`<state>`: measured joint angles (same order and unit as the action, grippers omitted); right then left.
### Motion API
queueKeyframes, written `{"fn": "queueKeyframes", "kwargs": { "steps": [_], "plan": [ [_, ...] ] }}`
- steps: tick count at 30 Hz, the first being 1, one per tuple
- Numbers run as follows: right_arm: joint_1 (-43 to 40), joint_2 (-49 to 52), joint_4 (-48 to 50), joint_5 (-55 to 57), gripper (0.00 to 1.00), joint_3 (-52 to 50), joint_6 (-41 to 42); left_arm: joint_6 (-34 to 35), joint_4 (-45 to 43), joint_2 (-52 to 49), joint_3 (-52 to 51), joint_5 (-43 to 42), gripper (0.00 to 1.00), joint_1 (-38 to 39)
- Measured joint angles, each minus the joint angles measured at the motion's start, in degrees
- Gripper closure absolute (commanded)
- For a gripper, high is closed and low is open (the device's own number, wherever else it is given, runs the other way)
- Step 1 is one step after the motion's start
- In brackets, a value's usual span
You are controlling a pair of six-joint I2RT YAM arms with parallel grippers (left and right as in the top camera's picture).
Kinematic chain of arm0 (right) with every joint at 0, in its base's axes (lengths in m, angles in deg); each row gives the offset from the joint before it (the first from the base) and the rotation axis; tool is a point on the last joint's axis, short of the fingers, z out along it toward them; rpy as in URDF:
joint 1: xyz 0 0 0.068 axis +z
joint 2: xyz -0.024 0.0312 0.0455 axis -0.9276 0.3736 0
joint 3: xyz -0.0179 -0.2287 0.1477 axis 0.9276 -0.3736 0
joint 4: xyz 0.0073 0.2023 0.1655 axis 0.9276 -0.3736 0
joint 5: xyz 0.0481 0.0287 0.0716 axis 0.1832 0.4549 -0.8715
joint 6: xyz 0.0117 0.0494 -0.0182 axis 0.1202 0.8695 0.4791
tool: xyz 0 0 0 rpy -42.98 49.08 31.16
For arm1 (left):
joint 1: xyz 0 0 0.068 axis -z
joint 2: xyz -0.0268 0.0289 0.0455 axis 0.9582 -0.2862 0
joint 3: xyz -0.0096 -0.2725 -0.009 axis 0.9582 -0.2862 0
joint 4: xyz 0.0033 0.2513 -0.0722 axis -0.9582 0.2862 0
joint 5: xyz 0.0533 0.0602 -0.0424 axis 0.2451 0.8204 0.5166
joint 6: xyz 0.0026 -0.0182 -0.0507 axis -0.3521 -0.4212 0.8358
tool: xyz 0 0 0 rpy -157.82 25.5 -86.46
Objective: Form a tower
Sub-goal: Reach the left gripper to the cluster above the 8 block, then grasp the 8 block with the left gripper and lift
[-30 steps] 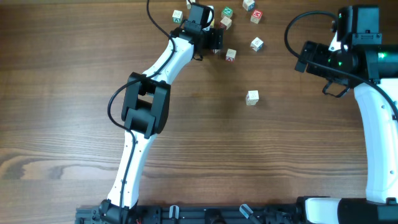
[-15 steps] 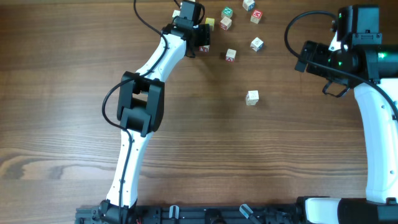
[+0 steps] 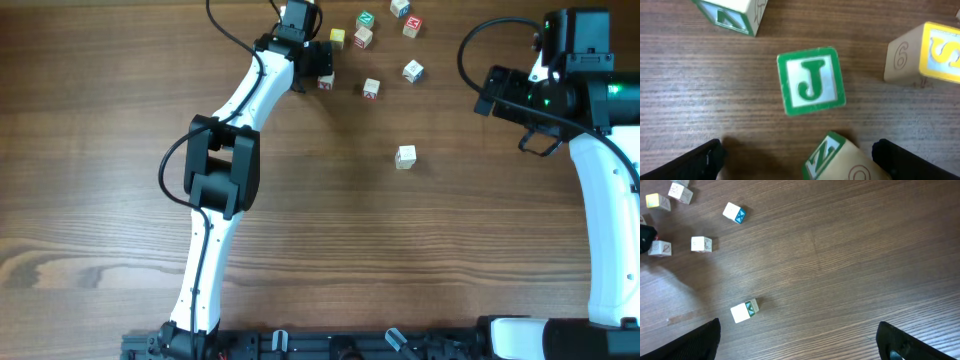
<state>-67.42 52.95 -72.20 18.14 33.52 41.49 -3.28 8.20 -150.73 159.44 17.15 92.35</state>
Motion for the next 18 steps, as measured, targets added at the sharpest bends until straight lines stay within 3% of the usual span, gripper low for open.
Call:
{"fn": "queueKeyframes", "kwargs": {
  "steps": [2,3,4,12,14,16,17,18],
  "plan": [
    [0.0,0.0,0.0,0.0,0.0,0.0,0.0,-0.1,0.8,0.2,0.0,-0.7,0.17,0.0],
    [0.0,0.0,0.0,0.0,0.0,0.0,0.0,-0.2,0.8,0.2,0.0,-1.2,0.35,-0.3],
    [0.0,0.0,0.0,0.0,0.0,0.0,0.0,-0.2,0.4,0.2,0.0,-1.6,0.43,-0.5],
    [0.0,0.4,0.2,0.0,0.0,0.0,0.0,0.5,-1.0,0.2,-0.3,-5.1,0.51,-0.6],
    [0.0,1.5,0.2,0.0,0.0,0.0,0.0,3.1,0.5,0.2,-0.1,-5.2,0.59,-0.6],
    [0.0,2.3,0.2,0.0,0.0,0.0,0.0,7.7,3.9,0.5,0.4,-5.2,0.59,-0.6],
    [0.0,2.5,0.2,0.0,0.0,0.0,0.0,10.6,5.0,0.7,0.5,-5.2,0.6,-0.6],
    [0.0,2.7,0.2,0.0,0.0,0.0,0.0,13.2,5.9,0.8,0.5,-5.2,0.49,-0.6]
  ]
}}
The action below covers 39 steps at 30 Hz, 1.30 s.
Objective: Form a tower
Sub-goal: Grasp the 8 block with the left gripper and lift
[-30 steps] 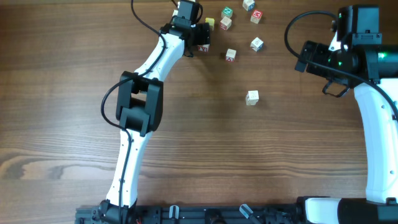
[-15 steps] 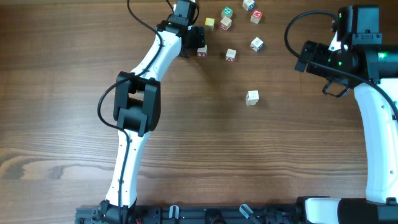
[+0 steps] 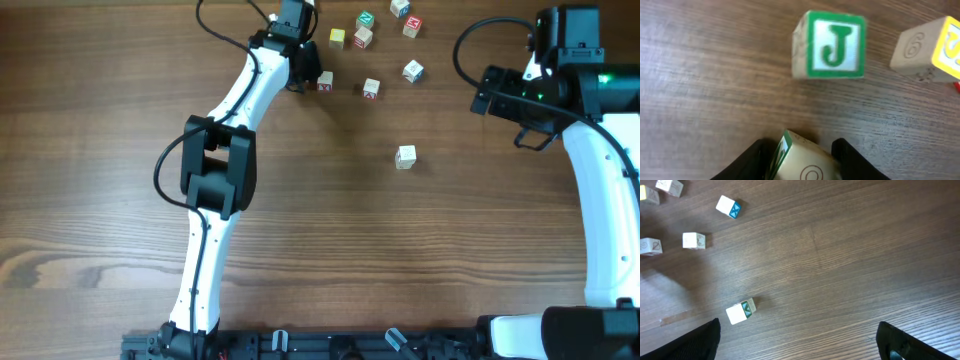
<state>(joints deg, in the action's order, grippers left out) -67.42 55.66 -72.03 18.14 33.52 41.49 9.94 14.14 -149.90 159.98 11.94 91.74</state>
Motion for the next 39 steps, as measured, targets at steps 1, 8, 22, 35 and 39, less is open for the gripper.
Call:
{"fn": "queueKeyframes", "kwargs": {
  "steps": [1,8,22,35,39],
  "plan": [
    [0.0,0.1,0.0,0.0,0.0,0.0,0.0,1.9,0.5,0.1,0.0,0.0,0.35,0.0],
    [0.0,0.1,-0.3,0.0,0.0,0.0,0.0,4.7,0.5,0.6,0.6,-1.6,0.07,0.5],
    [0.0,0.1,-0.8,0.0,0.0,0.0,0.0,-8.2,-0.6,0.4,-0.5,6.8,0.03,0.3],
    [0.0,0.2,-0.5,0.0,0.0,-1.0,0.0,-25.4,6.4,0.5,0.0,3.2,0.67,-0.6],
    [0.0,0.2,-0.4,0.0,0.0,-1.0,0.0,-25.6,7.3,0.6,0.2,2.3,0.89,-0.7]
  ]
}}
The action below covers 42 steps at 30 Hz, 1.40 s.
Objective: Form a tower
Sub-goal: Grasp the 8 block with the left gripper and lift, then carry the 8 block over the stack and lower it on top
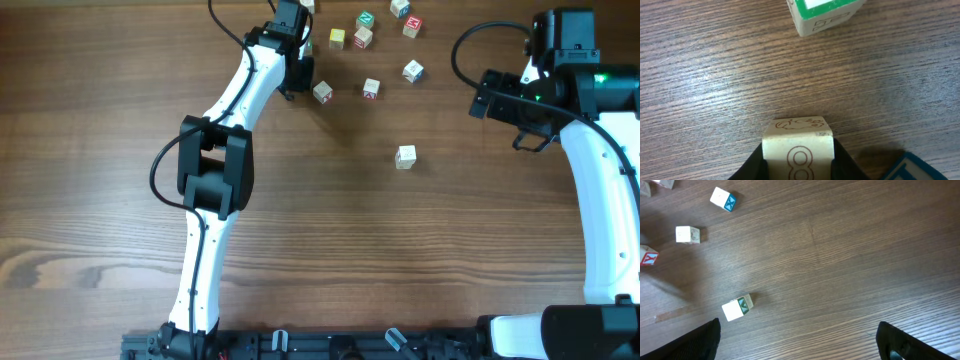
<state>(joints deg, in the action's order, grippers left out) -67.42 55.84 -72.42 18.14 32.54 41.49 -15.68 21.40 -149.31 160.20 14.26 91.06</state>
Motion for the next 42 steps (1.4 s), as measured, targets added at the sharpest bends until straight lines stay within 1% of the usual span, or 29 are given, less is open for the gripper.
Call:
{"fn": "queueKeyframes", "kwargs": {
  "steps": [3,5,7,8,9,11,13,14,16,18,21,24,26,29,32,36,42],
  "plan": [
    [0.0,0.0,0.3,0.0,0.0,0.0,0.0,2.7,0.6,0.4,0.0,-0.4,0.89,0.0],
    [0.0,0.0,0.4,0.0,0.0,0.0,0.2,4.1,3.7,1.7,-0.8,-1.2,0.95,0.0],
    [-0.3,0.0,0.5,-0.1,0.0,0.0,0.9,6.5,8.2,4.6,-2.5,-1.9,0.96,0.4],
    [-0.7,0.0,0.4,-0.5,0.0,0.0,1.1,7.3,9.1,5.8,-2.7,-2.1,0.94,0.6],
    [-1.8,0.0,0.4,-1.3,0.0,0.0,1.5,10.3,11.4,9.4,-3.0,-2.2,0.93,1.2],
    [-5.3,0.0,-0.9,-3.3,0.0,0.0,1.7,14.4,12.9,16.4,-3.0,-2.5,0.92,2.6],
    [-11.6,0.0,-2.8,-5.6,0.0,0.0,1.7,20.1,13.9,25.1,-3.0,-2.8,0.89,5.8],
    [-15.1,0.0,-3.5,-7.5,0.0,0.0,1.7,22.3,14.2,28.0,-2.6,-3.0,0.88,8.0],
    [-20.4,0.0,-3.7,-10.3,0.0,0.0,1.7,25.9,14.2,30.1,-2.2,-3.3,0.84,12.8],
    [-24.2,0.0,-4.0,-12.1,0.0,0.0,1.7,28.2,14.4,29.5,-2.2,-3.3,0.83,18.8],
    [-25.1,0.0,-4.1,-14.1,0.0,0.0,1.7,32.2,14.4,28.0,-2.3,-0.1,0.82,26.7],
    [-25.1,0.0,-4.3,-16.2,0.0,0.0,1.7,36.0,14.0,26.5,-2.3,2.9,0.81,30.4],
    [-25.1,0.0,-4.3,-16.6,0.0,0.0,1.7,37.7,13.8,24.7,-2.3,3.5,0.81,31.1],
    [-25.1,0.0,-4.3,-17.0,0.0,0.0,1.7,41.0,13.7,19.1,-2.3,4.4,0.78,31.1],
    [-25.1,0.0,-4.3,-17.0,0.0,0.0,1.7,42.4,14.0,16.4,-2.3,4.4,0.77,31.1],
    [-25.1,0.0,-4.3,-17.0,0.0,0.0,1.7,43.1,14.0,16.0,-2.4,4.0,0.73,31.1],
    [-25.1,0.0,-4.3,-17.0,0.0,0.0,1.7,43.3,14.0,13.0,-2.6,2.9,0.72,31.1]
  ]
}}
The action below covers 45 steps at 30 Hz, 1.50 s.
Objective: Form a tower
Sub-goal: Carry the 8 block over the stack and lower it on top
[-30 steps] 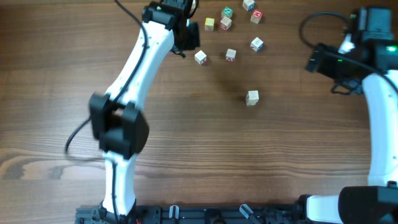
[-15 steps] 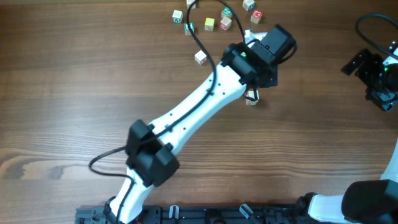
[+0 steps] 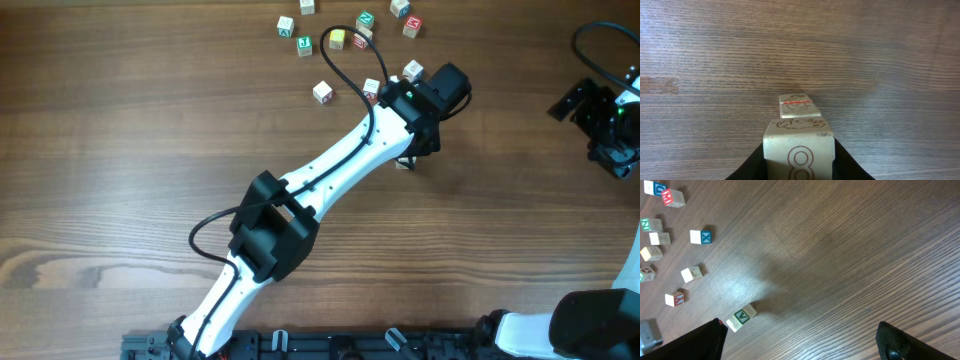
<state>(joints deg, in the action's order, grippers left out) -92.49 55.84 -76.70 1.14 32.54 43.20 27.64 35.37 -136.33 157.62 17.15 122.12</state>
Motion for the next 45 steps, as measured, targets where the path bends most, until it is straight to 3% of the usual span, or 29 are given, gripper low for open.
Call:
{"fn": "queueKeyframes", "kwargs": {
  "steps": [45],
  "plan": [
    [0.0,0.0,0.7,2.2,0.0,0.0,0.0,0.0,1.5,-0.1,-0.1,-3.2,0.72,0.0]
  ]
}}
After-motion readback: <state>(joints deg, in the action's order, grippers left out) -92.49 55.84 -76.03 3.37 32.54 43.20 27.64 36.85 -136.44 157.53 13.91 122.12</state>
